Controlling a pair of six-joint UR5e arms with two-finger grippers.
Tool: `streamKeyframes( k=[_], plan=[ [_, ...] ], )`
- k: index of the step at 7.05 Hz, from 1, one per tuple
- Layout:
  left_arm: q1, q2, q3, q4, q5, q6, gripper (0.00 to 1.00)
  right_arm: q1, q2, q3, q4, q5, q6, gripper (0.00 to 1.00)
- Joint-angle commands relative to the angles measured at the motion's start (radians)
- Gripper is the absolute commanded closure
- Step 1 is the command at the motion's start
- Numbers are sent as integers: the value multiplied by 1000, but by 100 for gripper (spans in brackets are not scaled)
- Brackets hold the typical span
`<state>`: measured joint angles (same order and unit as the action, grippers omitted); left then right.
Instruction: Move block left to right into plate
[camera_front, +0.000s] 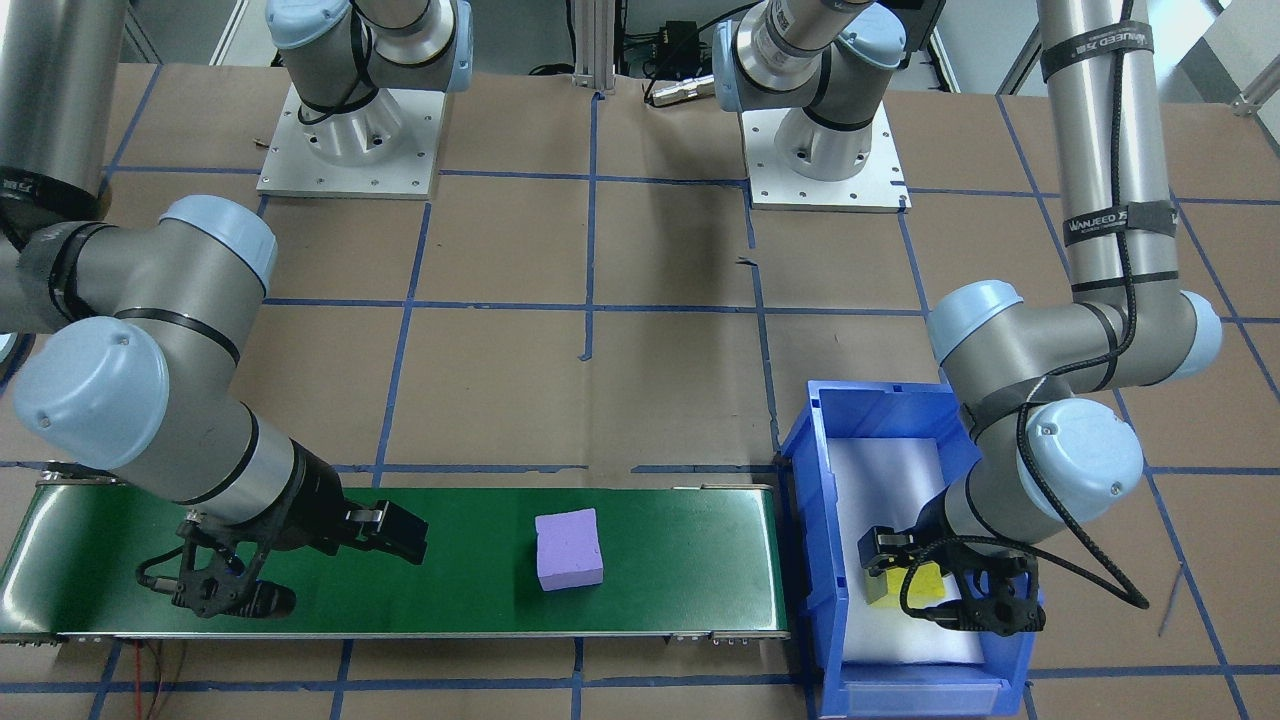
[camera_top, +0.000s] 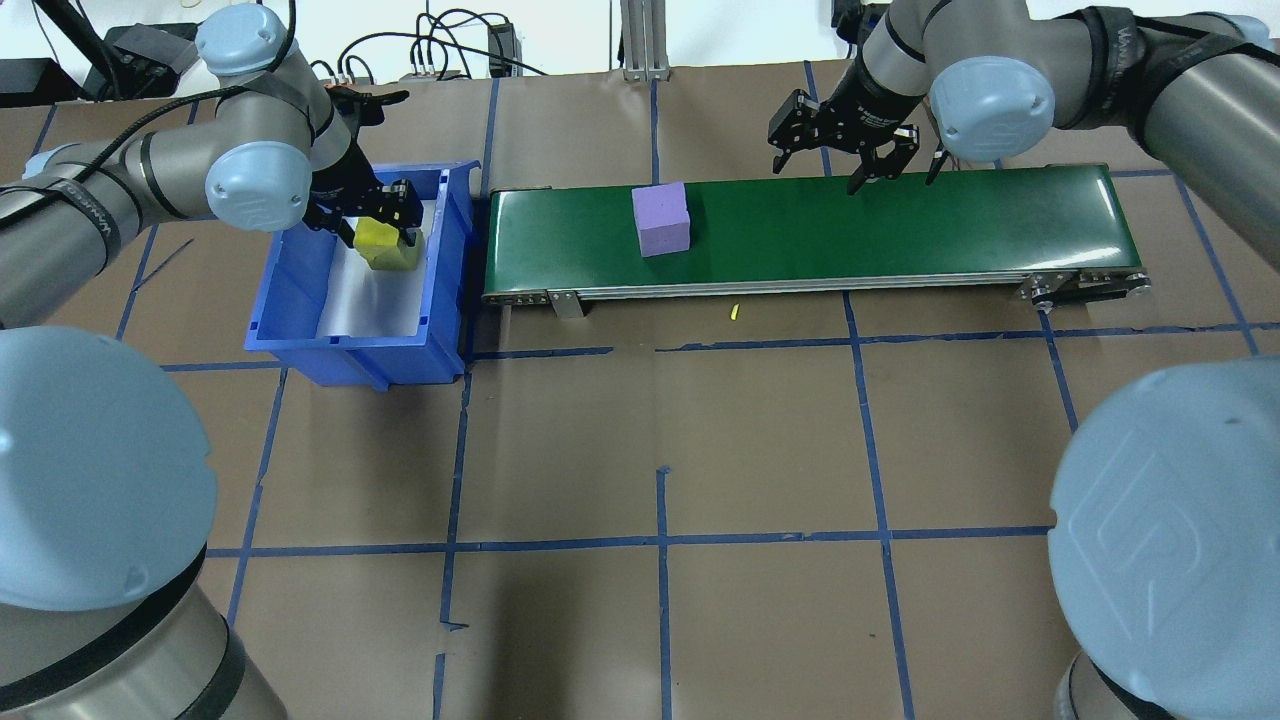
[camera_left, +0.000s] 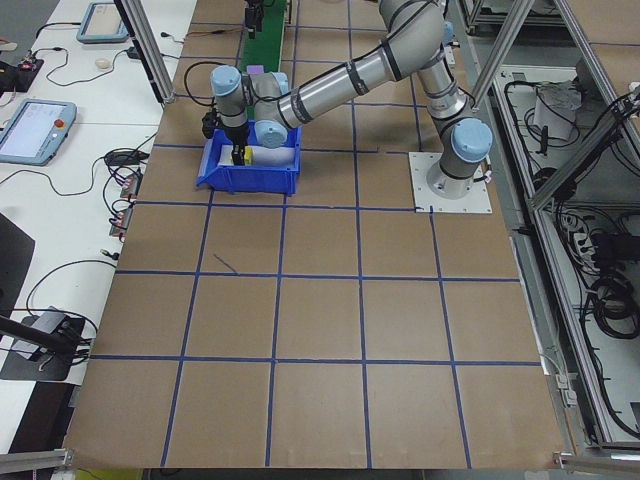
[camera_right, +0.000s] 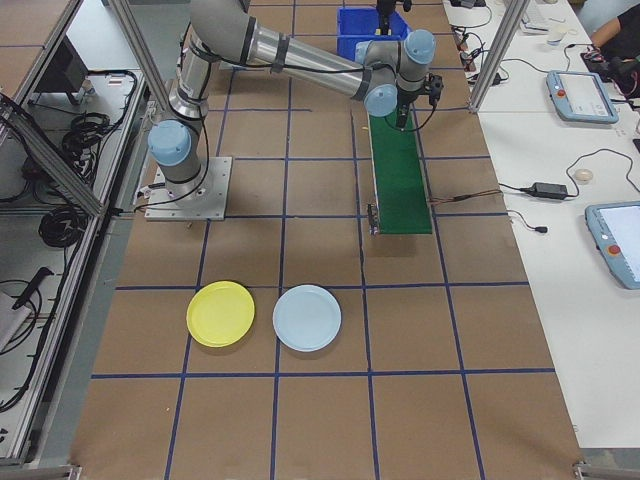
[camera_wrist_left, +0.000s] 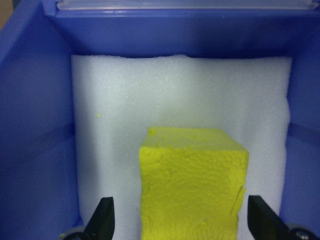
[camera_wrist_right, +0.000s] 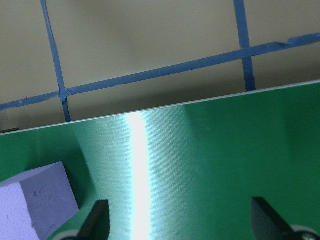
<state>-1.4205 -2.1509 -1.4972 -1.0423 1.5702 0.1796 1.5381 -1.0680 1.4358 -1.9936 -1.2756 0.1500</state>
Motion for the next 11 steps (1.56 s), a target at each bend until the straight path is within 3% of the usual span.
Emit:
streamKeyframes(
  k=[1,2,6,9,11],
  plan=[
    [-2,35,15,-23,13,47,62,2,-1,30,-35,51,0,0],
    [-2,89,23,-97,10,43,64,2,-6,66,-75,51,11,0],
    [-55,268,25,-290,10,0,64,2,-4,52,-76,54,45,0],
    [-199,241,26,-230,-4,-188,64,2,2,52,-77,56,42,0],
    [-233,121,64,-104,-4,-215,64,2,-1,54,-77,56,43,0]
  ],
)
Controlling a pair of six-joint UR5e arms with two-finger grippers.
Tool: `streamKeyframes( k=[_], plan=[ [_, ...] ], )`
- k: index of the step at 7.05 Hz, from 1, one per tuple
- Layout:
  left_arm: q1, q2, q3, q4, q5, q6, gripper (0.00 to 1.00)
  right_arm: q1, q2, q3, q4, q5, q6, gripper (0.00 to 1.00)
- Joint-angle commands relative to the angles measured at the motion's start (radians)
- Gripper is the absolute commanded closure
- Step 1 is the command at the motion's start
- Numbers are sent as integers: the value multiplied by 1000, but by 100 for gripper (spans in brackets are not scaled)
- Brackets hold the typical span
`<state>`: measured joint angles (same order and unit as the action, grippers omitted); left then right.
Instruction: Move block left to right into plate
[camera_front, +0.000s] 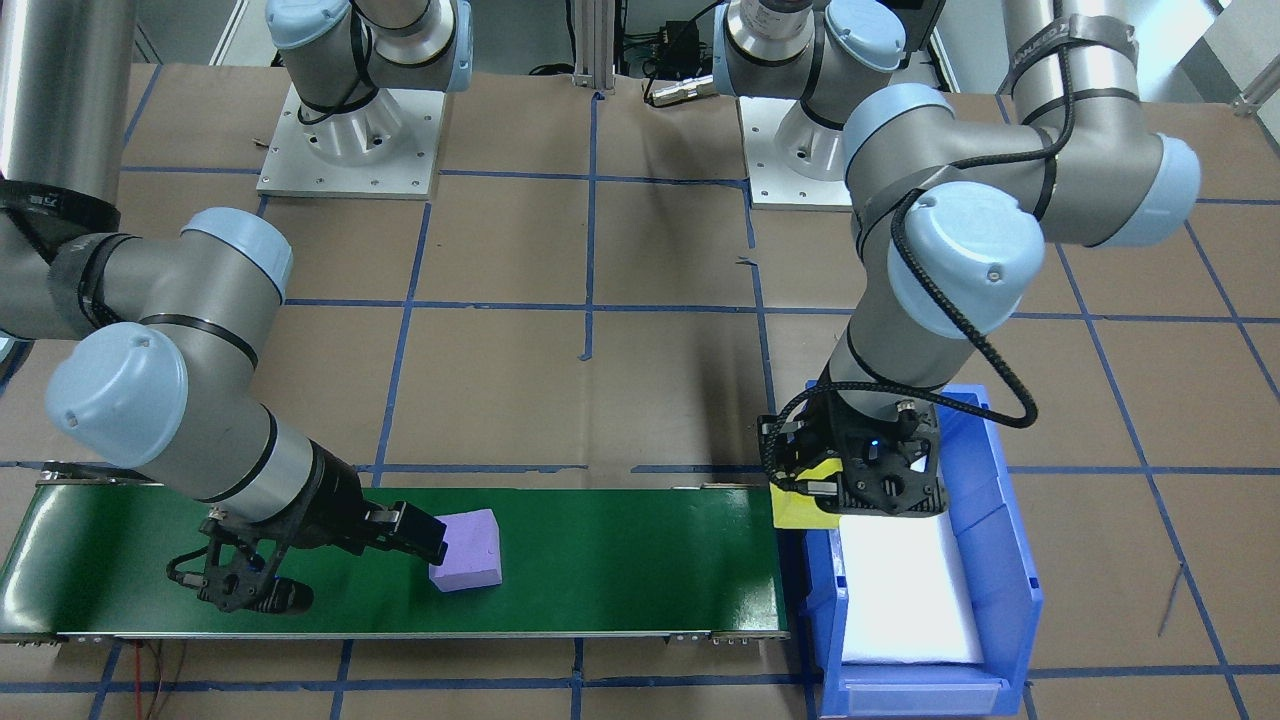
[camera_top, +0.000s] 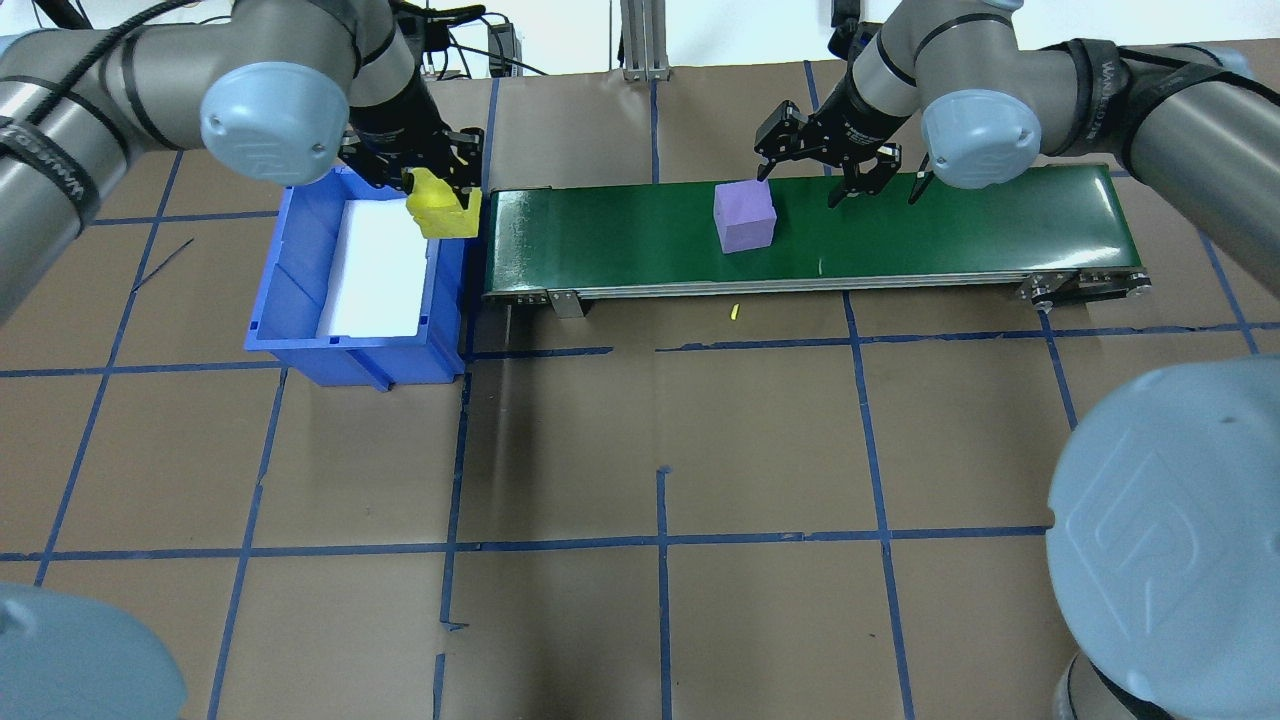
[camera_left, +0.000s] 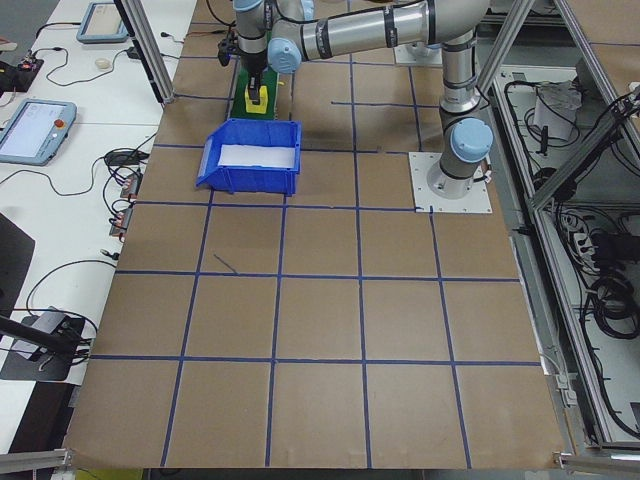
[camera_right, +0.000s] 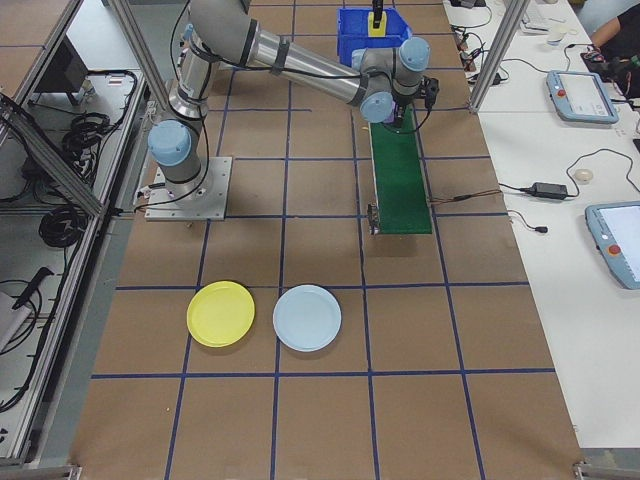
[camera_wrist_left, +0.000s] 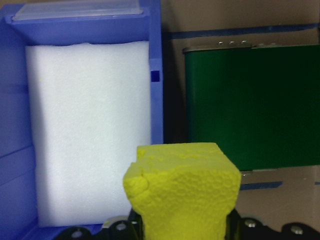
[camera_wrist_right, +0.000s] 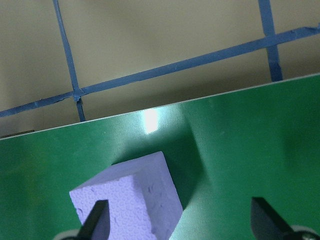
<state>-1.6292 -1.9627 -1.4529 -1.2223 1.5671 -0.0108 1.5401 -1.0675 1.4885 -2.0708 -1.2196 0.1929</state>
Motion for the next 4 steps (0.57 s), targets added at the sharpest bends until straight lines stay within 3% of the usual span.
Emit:
streamKeyframes(
  k=[1,4],
  plan=[
    [-52,-85,26,120,-1,-55,64,0,0,3,0,-1,-4,0],
    [-52,-126,25,124,-1,-76,60,0,3,15,-8,-3,-12,0]
  ],
)
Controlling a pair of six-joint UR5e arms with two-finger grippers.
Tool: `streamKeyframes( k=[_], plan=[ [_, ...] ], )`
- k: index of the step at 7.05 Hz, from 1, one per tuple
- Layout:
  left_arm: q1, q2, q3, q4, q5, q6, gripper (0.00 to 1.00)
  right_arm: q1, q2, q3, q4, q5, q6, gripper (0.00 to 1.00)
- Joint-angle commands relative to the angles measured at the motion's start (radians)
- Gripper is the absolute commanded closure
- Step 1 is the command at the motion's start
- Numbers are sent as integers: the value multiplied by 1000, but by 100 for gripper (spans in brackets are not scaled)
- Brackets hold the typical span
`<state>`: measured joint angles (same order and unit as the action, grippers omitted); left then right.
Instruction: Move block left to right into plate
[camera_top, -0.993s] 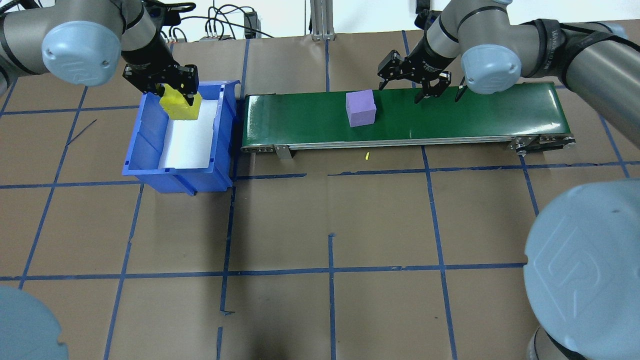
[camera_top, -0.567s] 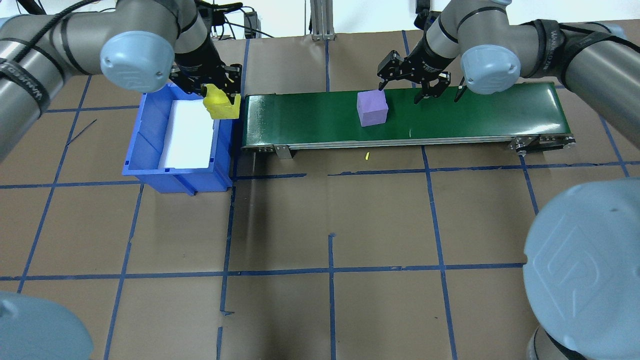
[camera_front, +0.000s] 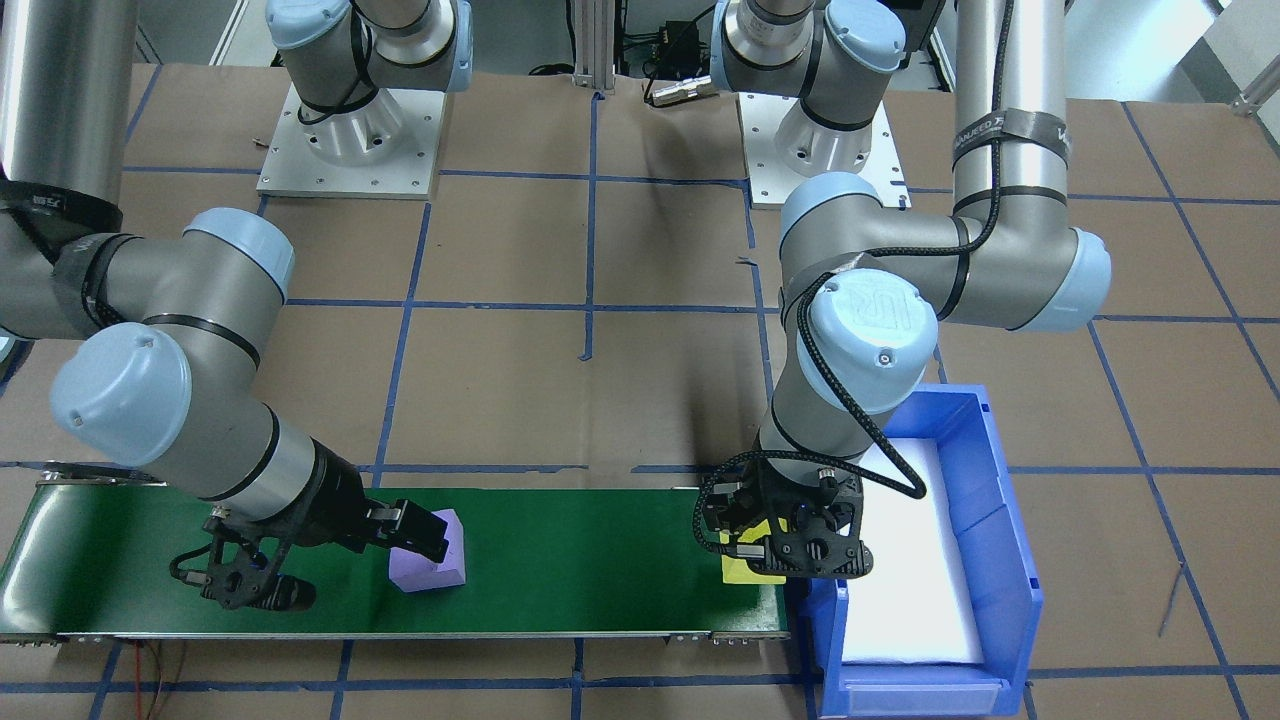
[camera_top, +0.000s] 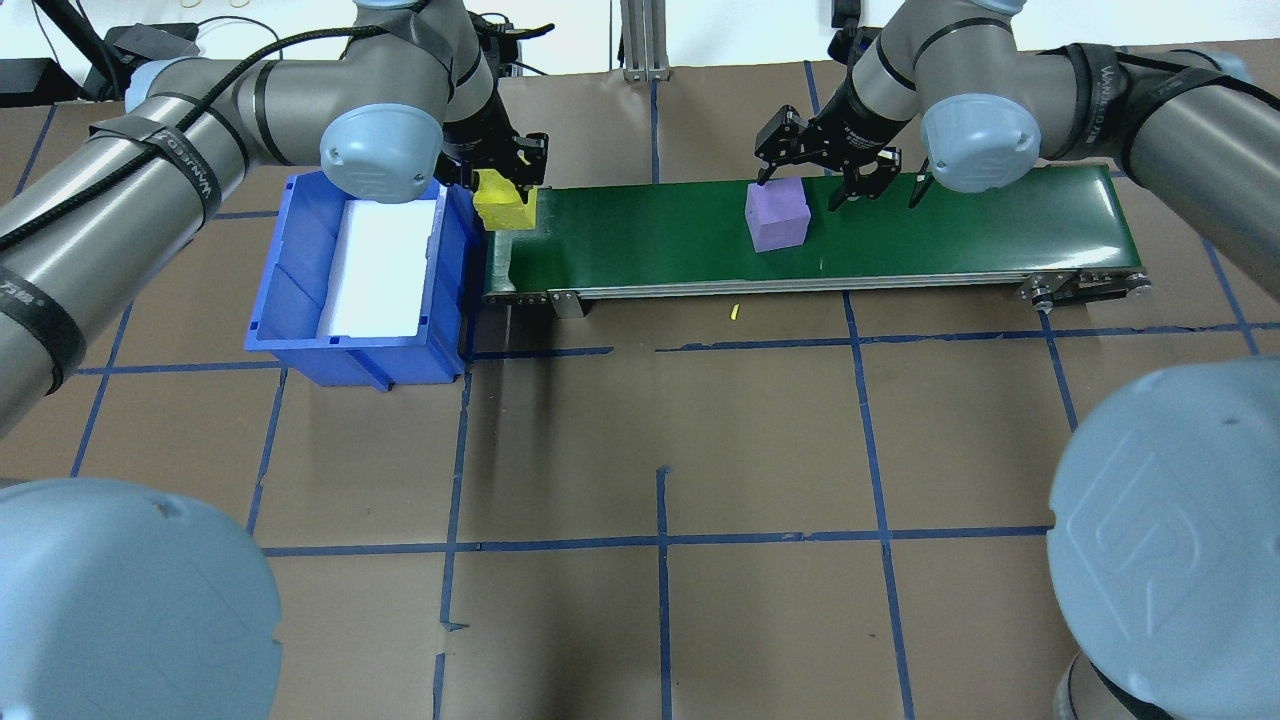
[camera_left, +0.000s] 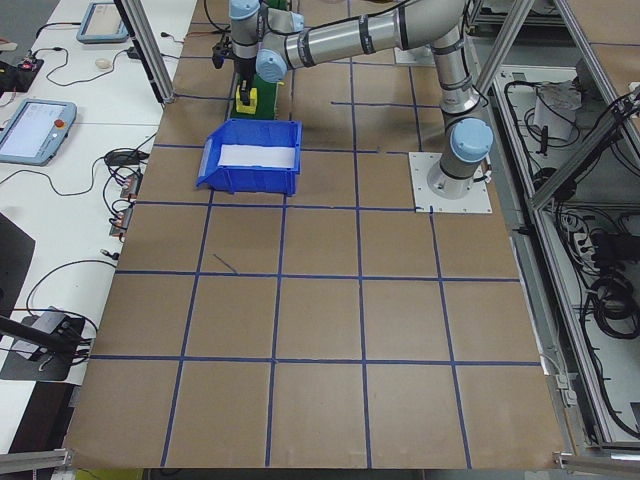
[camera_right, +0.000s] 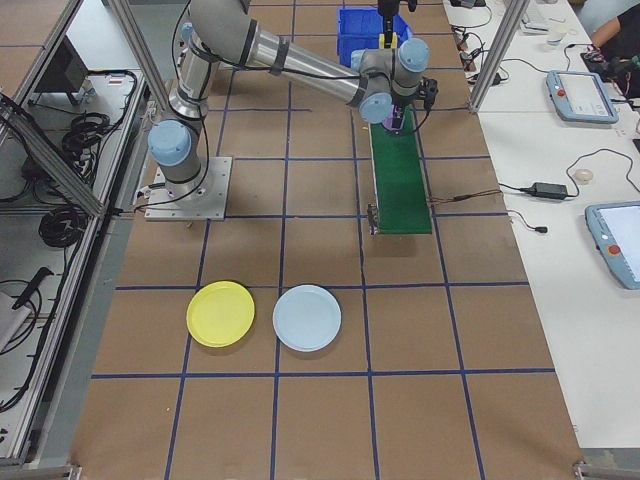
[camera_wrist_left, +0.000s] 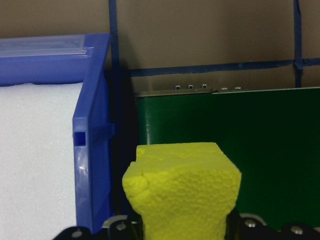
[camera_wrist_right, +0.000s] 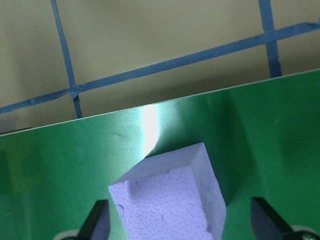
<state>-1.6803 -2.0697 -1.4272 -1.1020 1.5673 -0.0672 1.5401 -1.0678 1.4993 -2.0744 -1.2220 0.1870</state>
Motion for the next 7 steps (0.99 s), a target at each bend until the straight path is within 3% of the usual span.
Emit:
streamKeyframes(
  k=[1,2,3,4,5,6,7],
  plan=[
    [-1,-21,-12,7,-4,-22,52,0,3,15,-6,-10,-9,0],
    [-1,-24,-22,61,-16,-23,16,0,6,42,-25,-14,-18,0],
    [-1,-23,-22,73,-27,-26,3,-2,12,94,-98,-102,-179,31],
    [-1,11,-22,62,-26,-25,0,-3,6,92,-101,-245,-296,65],
    [-2,82,-22,-2,-20,-23,0,-5,0,46,-99,-270,-320,67],
    [1,158,-24,-109,-12,-16,0,-32,-18,30,-92,-343,-494,68],
    [28,239,-18,-236,6,-14,0,-155,-62,45,-84,-385,-664,67]
  ],
)
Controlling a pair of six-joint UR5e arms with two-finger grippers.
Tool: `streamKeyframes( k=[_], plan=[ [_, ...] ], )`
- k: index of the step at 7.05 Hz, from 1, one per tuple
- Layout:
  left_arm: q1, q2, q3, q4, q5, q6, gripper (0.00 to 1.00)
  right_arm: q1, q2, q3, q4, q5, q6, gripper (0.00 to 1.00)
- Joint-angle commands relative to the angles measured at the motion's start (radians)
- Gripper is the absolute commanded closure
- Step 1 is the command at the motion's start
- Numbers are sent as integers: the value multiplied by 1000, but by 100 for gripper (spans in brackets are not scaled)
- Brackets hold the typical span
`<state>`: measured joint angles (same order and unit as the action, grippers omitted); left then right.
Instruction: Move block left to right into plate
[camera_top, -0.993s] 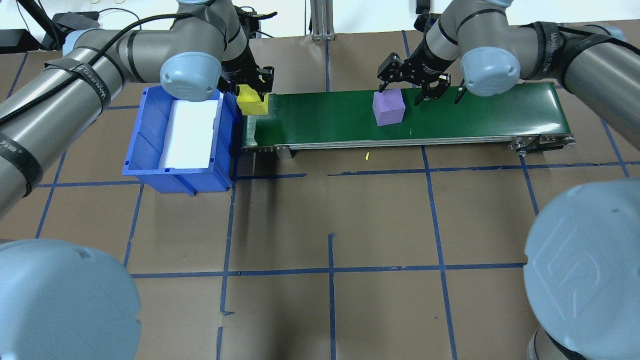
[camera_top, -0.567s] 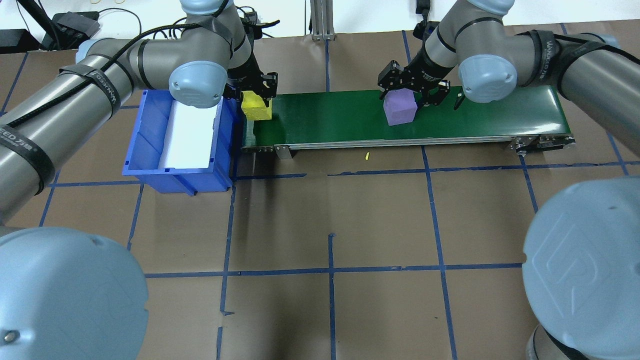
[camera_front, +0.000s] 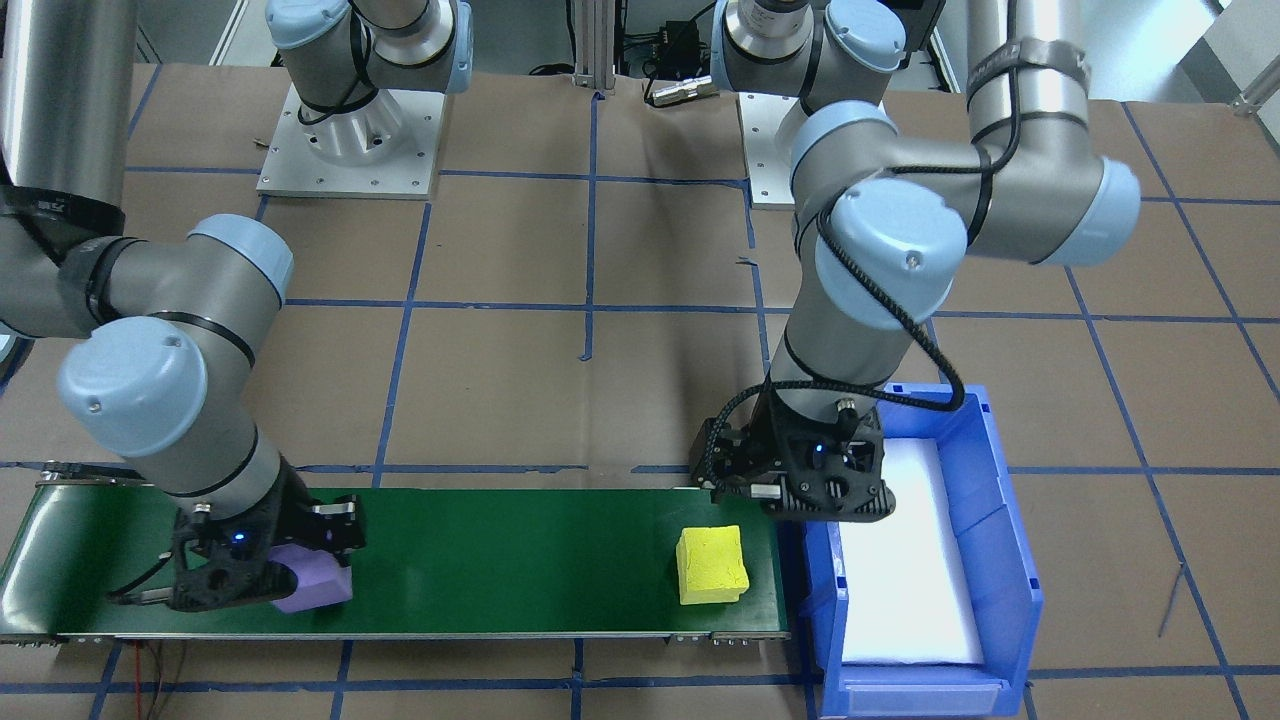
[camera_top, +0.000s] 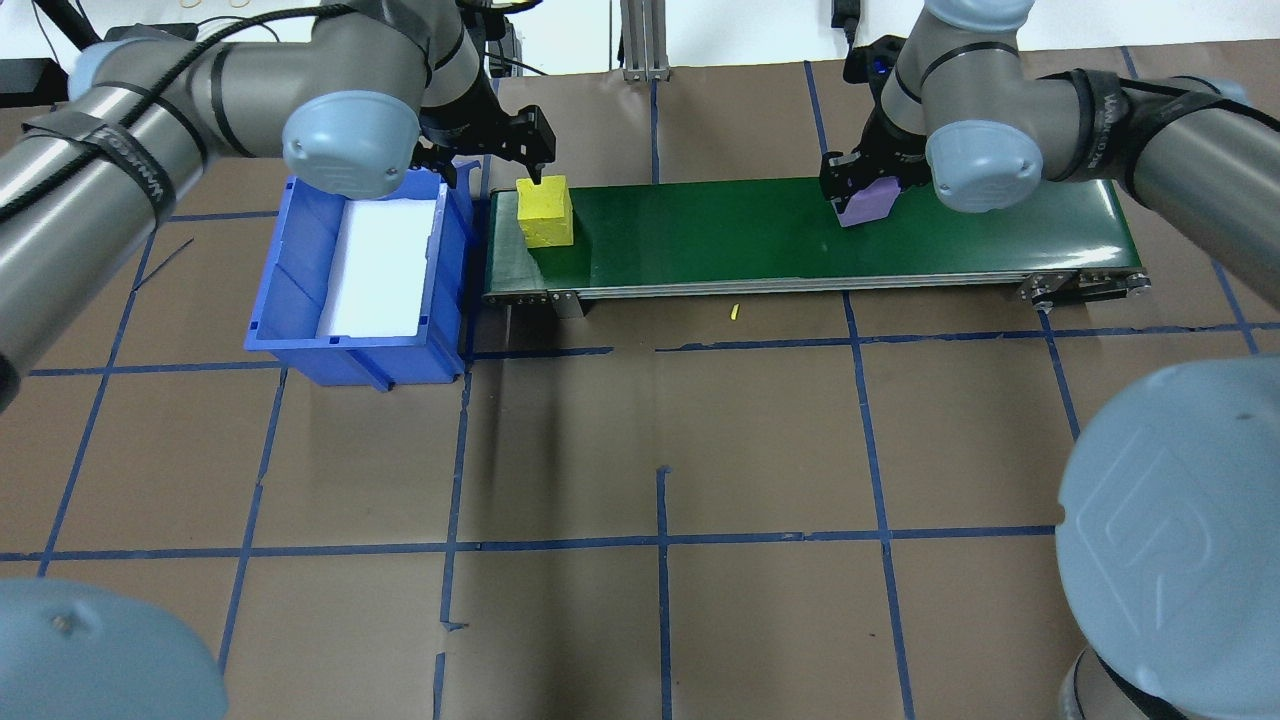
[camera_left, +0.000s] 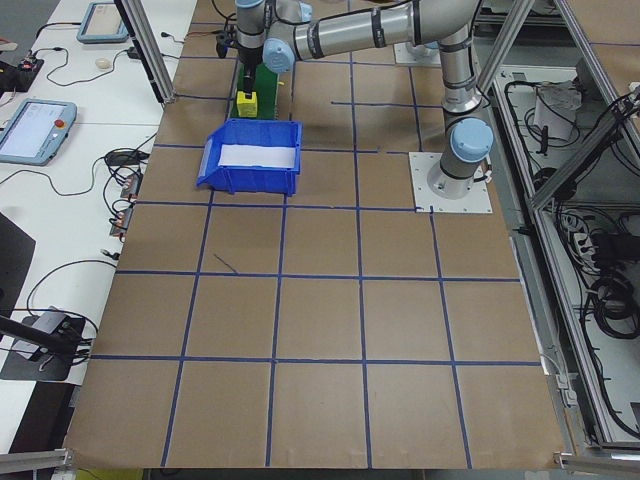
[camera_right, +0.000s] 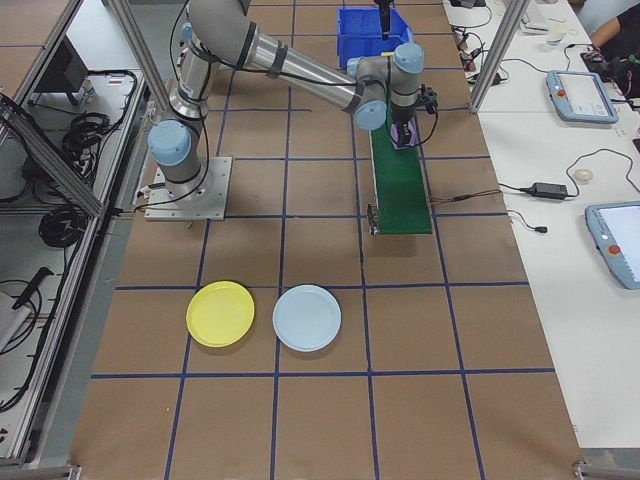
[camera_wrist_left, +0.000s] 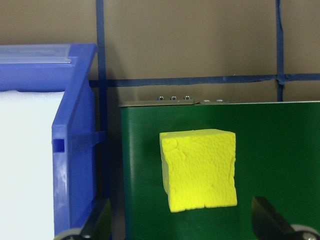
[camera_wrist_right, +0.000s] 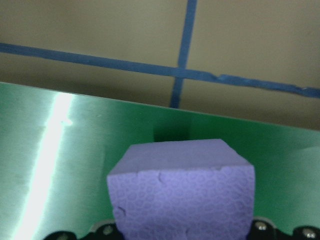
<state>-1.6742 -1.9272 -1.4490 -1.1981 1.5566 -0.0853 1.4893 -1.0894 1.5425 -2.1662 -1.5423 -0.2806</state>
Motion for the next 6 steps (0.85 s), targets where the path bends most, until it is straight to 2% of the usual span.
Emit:
streamKeyframes(
  k=[1,2,3,5,6],
  plan=[
    [56,168,-1,-206,29,5,0,-247,-108,46,46,-68,-436,67],
    [74,224,-2,-262,64,7,0,-377,-148,79,48,-76,-617,67],
    [77,275,-2,-335,91,9,0,-529,-152,103,48,-73,-781,68],
    [83,387,4,-470,96,9,0,-750,-149,164,40,-68,-955,67],
    [85,402,-25,-535,91,6,0,-850,-139,213,37,-55,-998,56]
  ],
)
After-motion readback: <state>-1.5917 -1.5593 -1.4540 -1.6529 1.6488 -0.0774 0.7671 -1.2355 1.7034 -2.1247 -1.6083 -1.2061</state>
